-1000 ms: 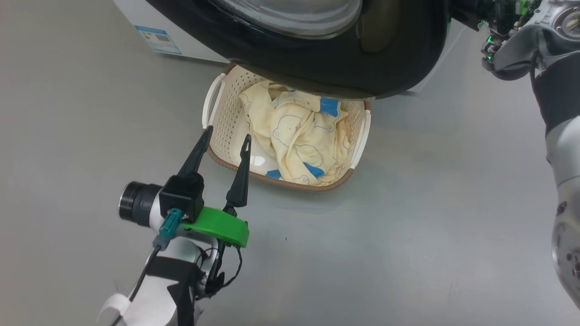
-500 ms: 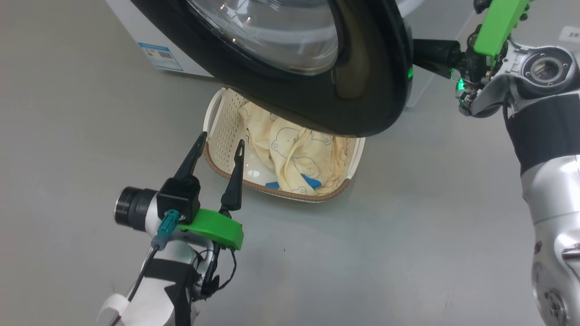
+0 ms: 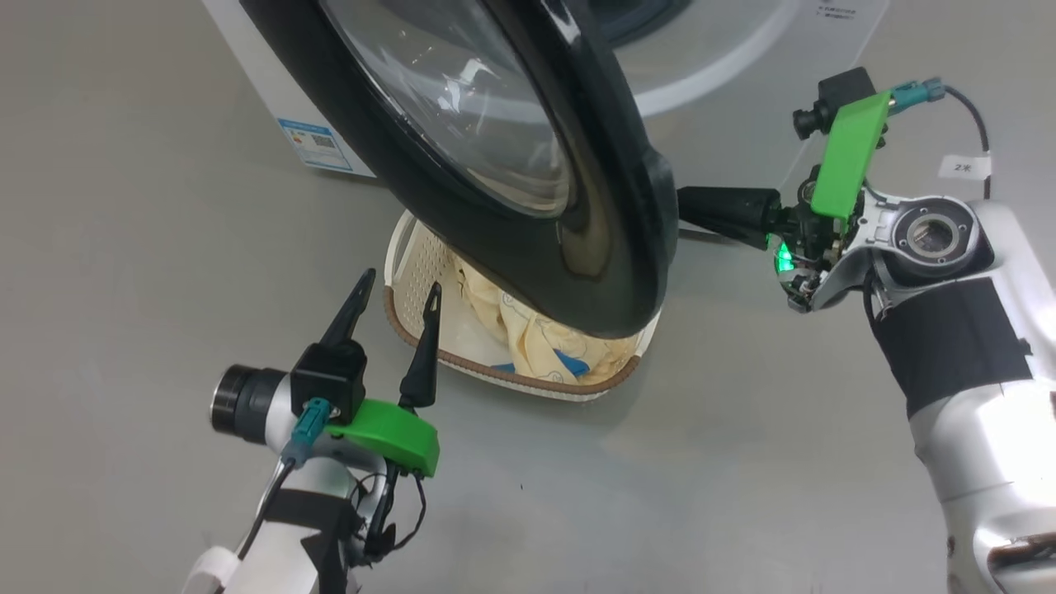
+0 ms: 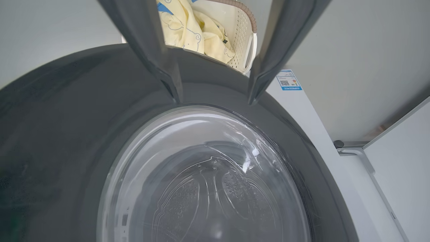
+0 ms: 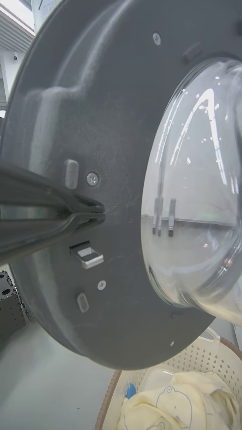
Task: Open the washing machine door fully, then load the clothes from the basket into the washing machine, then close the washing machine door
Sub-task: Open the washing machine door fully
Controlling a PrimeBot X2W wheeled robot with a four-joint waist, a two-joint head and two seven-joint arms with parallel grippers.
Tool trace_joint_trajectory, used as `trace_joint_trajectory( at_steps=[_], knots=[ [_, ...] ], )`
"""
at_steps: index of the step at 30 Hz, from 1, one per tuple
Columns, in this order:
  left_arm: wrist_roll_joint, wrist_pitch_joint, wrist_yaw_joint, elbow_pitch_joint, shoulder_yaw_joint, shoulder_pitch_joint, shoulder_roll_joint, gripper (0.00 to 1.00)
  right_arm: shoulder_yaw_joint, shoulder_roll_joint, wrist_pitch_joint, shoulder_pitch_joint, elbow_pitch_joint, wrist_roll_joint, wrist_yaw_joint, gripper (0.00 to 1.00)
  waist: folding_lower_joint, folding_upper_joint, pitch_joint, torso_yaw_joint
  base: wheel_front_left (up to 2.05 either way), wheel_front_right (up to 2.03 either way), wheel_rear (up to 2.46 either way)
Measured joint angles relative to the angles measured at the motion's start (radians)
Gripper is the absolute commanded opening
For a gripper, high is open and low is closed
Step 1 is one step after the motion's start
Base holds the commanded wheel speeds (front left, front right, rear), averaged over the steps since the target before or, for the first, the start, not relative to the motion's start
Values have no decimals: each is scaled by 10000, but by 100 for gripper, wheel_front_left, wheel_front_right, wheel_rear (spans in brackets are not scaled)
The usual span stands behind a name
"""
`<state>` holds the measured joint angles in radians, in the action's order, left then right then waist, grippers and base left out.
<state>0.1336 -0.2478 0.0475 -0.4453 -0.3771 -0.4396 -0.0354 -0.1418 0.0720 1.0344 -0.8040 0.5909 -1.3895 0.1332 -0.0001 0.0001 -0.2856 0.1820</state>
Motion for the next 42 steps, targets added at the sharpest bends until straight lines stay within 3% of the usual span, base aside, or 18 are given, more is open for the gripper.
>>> trace_joint_trajectory(
  at_steps=[19,33,42],
  knots=[
    [15,0,-25,-274,192,363,-2,100,-2174,-12,-1016,1479,-1181,-2230,0,0,0,0,683,5,0,0,0],
    [15,0,-13,-322,284,374,-2,100,-3787,-8,-1967,1636,-1436,-3563,-27,0,1,0,844,43,0,0,0],
    [17,0,-13,-399,257,392,-2,100,-4240,-12,-2773,1640,-1590,-4226,-27,0,1,0,965,152,0,0,0]
  ],
)
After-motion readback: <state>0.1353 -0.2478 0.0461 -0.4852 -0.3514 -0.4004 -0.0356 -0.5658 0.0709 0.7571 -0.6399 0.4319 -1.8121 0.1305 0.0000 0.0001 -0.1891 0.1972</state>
